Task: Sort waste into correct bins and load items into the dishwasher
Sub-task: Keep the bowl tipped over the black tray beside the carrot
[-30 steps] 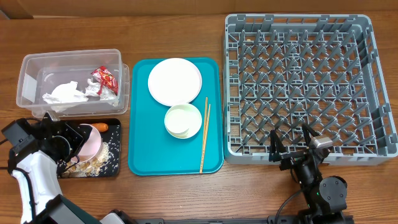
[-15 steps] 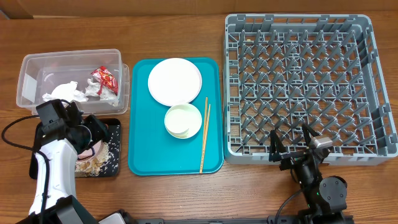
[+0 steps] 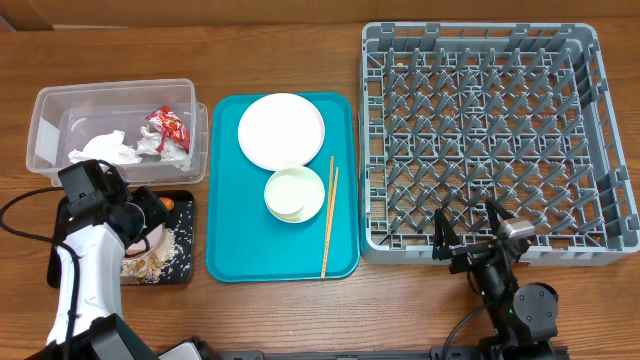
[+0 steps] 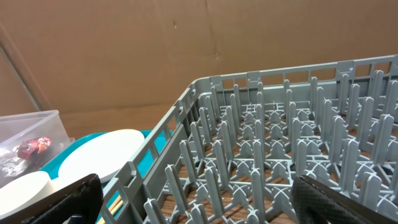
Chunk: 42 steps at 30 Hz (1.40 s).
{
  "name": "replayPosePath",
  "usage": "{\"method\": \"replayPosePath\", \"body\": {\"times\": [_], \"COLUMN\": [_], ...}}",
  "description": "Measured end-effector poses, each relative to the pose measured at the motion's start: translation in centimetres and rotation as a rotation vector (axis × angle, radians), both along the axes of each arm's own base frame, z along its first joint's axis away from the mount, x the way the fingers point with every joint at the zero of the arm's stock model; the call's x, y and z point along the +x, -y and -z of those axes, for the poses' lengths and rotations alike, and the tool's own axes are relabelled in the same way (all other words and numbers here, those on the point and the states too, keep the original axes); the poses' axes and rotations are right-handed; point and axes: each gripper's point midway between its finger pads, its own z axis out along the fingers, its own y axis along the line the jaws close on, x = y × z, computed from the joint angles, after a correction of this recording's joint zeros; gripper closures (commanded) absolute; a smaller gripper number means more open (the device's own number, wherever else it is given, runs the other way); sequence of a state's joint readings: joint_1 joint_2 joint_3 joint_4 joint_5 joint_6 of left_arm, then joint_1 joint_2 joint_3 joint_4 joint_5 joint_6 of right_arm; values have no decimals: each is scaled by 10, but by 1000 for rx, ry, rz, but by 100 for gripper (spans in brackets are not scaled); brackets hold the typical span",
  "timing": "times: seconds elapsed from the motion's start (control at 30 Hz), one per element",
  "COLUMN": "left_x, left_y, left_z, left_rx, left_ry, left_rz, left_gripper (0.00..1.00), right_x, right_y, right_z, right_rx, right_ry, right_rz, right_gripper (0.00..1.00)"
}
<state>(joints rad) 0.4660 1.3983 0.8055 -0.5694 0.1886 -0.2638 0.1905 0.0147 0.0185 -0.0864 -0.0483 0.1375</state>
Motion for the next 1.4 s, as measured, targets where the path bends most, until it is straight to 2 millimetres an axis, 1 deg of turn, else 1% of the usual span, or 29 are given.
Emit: {"method": "replayPosePath", "body": {"times": [0.2,0.43,0.5,0.53,0.67,0.73,0.77,0.83,0.9,1.1,1.27,1.4], "left_x": [-2,-2,-2,-2,-2,-3,-2,-2,-3,0,-4,1], "left_y": [0,0,0,0,0,1,0,0,-1,-7,-4,-1], "left_z": [8,8,11,15,32,35,35,34,33,18,7,-6], "left_rx": [5,5,2,-5,-27,-33,-31,-28,-29,-11,-33,-81], "left_ry": [3,4,-2,-15,-53,-61,-60,-59,-67,-85,-127,-95], "left_rz": [-1,-2,-2,-2,-10,-15,-16,-16,-20,-28,-21,16], "left_gripper": [72,72,72,72,81,85,86,87,96,96,96,96], "right_x": [0,0,0,0,0,0,0,0,0,0,0,0], "right_y": [0,0,0,0,0,0,0,0,0,0,0,0], "right_z": [0,0,0,0,0,0,0,0,0,0,0,0], "right_rx": [0,0,0,0,0,0,0,0,0,0,0,0], "right_ry": [0,0,0,0,0,0,0,0,0,0,0,0], "right_rz": [0,0,0,0,0,1,0,0,0,0,0,0], "right_gripper": [0,0,0,0,0,0,0,0,0,0,0,0]}}
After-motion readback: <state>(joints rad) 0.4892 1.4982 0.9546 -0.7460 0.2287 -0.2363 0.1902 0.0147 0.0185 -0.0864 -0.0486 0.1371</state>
